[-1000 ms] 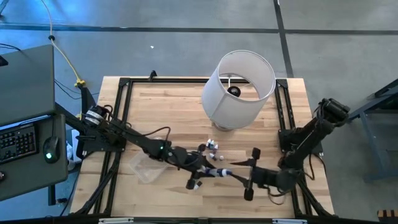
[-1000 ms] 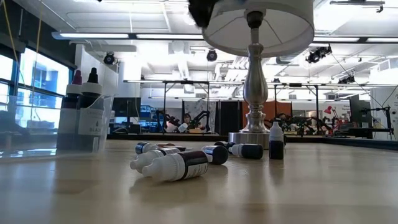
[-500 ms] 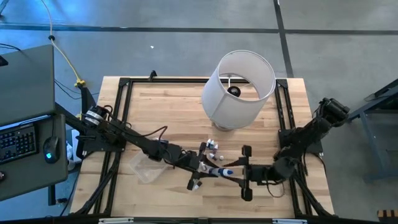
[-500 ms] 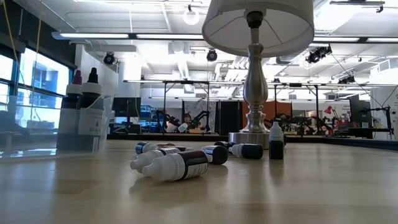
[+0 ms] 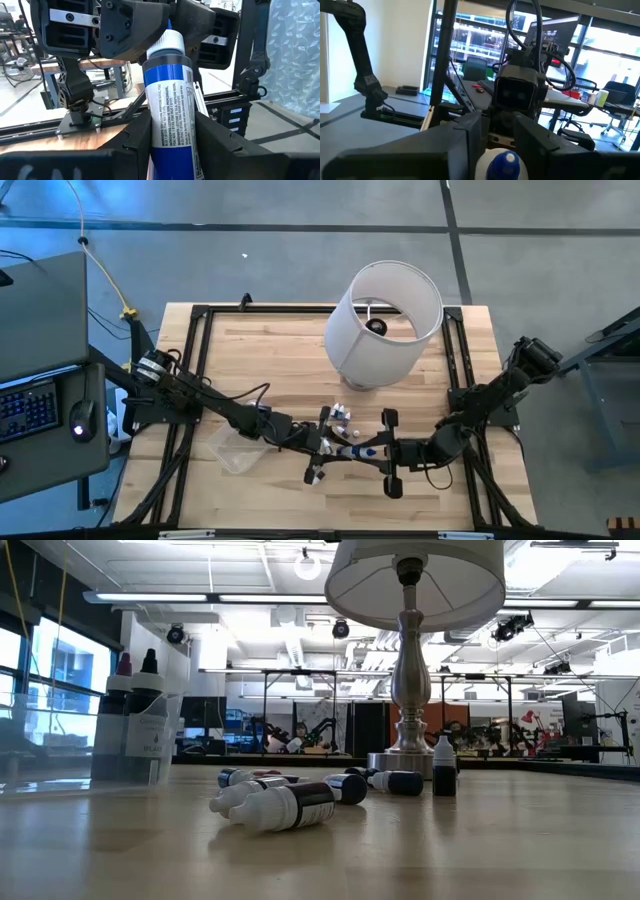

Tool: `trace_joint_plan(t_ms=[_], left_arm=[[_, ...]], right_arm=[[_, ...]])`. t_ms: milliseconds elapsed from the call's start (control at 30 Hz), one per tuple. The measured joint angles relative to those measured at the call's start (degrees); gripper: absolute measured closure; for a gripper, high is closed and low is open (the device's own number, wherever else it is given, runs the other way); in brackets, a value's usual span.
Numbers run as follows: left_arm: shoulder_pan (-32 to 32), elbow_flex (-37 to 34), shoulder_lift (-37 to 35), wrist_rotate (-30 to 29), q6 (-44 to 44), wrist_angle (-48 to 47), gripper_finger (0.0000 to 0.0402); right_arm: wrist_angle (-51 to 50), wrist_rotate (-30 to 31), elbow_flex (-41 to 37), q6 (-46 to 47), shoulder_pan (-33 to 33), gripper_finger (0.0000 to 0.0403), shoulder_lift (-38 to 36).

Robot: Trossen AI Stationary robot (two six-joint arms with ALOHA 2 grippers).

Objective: Pick & Place food coloring
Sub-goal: Put the blue food coloring bottle into the transparent bin

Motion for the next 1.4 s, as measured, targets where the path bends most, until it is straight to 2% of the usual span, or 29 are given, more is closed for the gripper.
trace_joint_plan(t_ms=[167, 400, 500, 567, 700, 767, 1000, 1167, 1233, 1400], left_arm=[[-0.01, 0.00, 0.00, -0.01, -0.03, 0.33, 0.0281], [0.00, -0.02, 0.02, 0.73, 2.38, 4.16, 0.0281], [0.00, -0.02, 0.02, 0.86, 2.86, 5.59, 0.0281], [0.00, -0.02, 0.02, 1.48, 2.94, 6.48, 0.0281], [0.00, -0.02, 0.04, 3.22, 3.02, 9.43, 0.0281], [0.00, -0.02, 0.04, 4.93, 3.88, 11.96, 0.0281], [0.00, -0.02, -0.04, 5.53, 6.01, 17.06, 0.0281], [0.00, -0.01, -0.09, 3.15, 7.21, 16.06, 0.0281], [-0.07, 0.02, -0.08, 0.23, 7.52, 15.43, 0.0281], [0.09, -0.05, 0.11, -4.59, 8.80, 12.89, 0.0281]], right_arm=[[0.12, -0.34, 0.00, 0.28, -0.36, 0.0303, 0.00], [2.54, -0.40, 0.00, -3.99, 1.05, 0.0183, 0.00], [4.24, 0.19, 0.00, -6.68, 2.26, 0.0151, 0.00], [4.64, 2.33, 0.00, -7.97, 3.22, 0.0143, 0.00], [3.56, 10.42, 0.00, -8.78, 4.52, 0.0140, 0.00], [2.40, 11.83, 0.00, -7.83, 4.24, 0.0139, 0.02], [3.04, 3.63, 0.00, -5.06, -0.86, 0.0138, 0.05], [4.03, -4.37, -0.11, -4.79, -3.82, 0.0138, 0.07], [4.83, -6.53, 0.01, -3.93, -3.91, 0.0138, 0.07], [7.30, -6.18, 0.04, -5.68, -3.79, 0.0137, 0.04]])
